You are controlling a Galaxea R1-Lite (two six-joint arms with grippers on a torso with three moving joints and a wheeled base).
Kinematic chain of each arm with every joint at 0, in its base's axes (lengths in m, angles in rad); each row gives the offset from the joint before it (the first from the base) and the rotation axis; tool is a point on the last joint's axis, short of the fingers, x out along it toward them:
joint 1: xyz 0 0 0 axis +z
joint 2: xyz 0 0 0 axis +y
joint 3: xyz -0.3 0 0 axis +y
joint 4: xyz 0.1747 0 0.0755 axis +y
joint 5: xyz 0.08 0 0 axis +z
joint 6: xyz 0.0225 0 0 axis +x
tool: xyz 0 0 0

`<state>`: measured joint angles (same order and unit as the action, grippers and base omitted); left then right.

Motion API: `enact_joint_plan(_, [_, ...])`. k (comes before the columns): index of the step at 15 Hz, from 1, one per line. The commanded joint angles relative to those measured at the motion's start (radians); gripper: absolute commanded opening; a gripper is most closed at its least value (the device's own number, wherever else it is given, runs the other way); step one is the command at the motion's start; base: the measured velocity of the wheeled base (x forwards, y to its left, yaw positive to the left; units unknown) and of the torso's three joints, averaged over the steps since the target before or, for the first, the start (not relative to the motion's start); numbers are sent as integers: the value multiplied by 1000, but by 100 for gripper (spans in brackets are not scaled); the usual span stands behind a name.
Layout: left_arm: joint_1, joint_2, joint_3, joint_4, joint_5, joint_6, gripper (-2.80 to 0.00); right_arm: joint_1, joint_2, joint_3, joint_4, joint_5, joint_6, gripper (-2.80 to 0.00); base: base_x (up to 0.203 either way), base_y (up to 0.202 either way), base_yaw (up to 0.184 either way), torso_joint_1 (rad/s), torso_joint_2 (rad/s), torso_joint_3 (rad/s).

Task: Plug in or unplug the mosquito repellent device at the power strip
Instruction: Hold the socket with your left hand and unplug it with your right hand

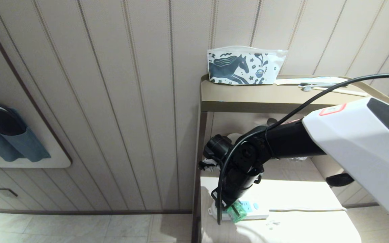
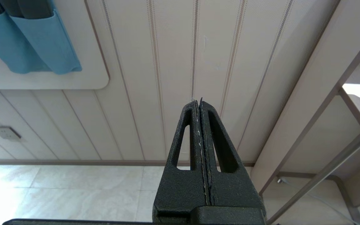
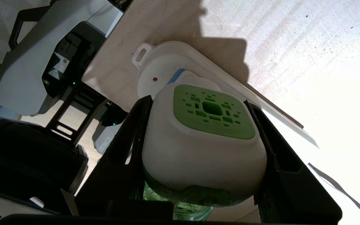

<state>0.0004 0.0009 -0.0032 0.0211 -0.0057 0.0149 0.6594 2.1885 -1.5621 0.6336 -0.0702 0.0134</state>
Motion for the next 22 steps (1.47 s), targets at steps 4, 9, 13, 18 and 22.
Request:
enact_joint_plan(4, [0,81,-168,50,-6,-81,-280,2,4,-10,3,0,0,-280,0,0,0,0,0,0])
enact_joint_plan(9, [0,318,-193,56,-127,-113,-280,8,-9,-10,3,0,2,-280,0,0,0,0,0,0])
enact_joint_plan(13, [-4,713,-231,-35,-265,-114,-280,16,-13,-19,3,0,2,-280,0,0,0,0,0,0])
enact_joint_plan(18, [-266,1160,-237,-232,-423,-128,-280,19,-6,-41,3,0,3,-280,0,0,0,0,0,0])
enact_joint_plan(22, [-473,1472,-229,-600,-400,-201,-280,11,2,-52,1,3,3,-280,0,0,0,0,0,0])
